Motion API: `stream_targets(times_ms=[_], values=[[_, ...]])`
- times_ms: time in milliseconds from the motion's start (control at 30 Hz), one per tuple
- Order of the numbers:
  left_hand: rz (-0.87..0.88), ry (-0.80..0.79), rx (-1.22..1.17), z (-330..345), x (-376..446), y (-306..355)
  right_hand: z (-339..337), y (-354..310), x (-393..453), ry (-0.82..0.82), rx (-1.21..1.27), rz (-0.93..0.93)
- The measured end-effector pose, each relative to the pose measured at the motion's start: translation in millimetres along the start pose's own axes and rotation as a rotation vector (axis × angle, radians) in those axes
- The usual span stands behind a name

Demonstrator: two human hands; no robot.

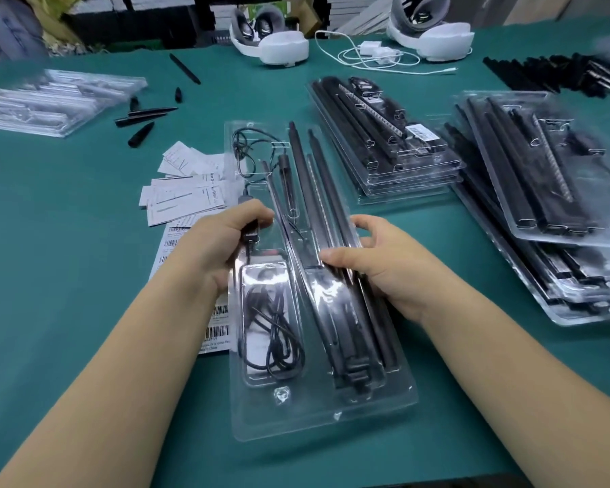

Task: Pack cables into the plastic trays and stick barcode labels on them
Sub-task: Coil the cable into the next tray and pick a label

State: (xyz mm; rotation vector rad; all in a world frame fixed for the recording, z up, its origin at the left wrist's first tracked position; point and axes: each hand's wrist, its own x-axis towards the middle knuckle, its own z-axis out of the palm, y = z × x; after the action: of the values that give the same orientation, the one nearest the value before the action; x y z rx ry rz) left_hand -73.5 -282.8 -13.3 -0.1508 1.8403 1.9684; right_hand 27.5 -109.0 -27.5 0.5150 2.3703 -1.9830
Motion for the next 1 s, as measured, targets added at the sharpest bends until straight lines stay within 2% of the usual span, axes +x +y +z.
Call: stream_targets(times_ms=[133, 300, 433, 600, 733, 833, 1000], values=[[0.025, -0.023, 0.004, 2.9, -1.6, 0.5, -0.6, 0.7, 2.9, -0.015, -0.02, 0.043], [0.032, -0.06, -0.026, 7.1, -0.2, -3.3, -2.0, -1.8, 2.8, 0.061, 0.012, 0.065], [0.031, -0.06, -0.053, 12.8, -0.2, -6.2, -1.6, -3.6, 3.2, 0.057, 0.013, 0.072], [0.151, 0.042, 0.166, 14.0, 1.9, -8.5, -5.0, -1.1, 8.7, 0.121, -0.005, 0.037], [0.204, 0.164, 0.255, 14.8, 3.1, -4.6, -5.2, 0.0, 8.8, 0.139, 0.001, 0.025], [0.209, 0.238, 0.216, 7.7, 15.5, 5.5, -5.9, 0.9, 6.6, 0.149, 0.003, 0.015], [0.133, 0.209, 0.138, -2.9, 59.9, 39.9, -4.2, 2.5, 5.1, 0.127, 0.005, -0.006]])
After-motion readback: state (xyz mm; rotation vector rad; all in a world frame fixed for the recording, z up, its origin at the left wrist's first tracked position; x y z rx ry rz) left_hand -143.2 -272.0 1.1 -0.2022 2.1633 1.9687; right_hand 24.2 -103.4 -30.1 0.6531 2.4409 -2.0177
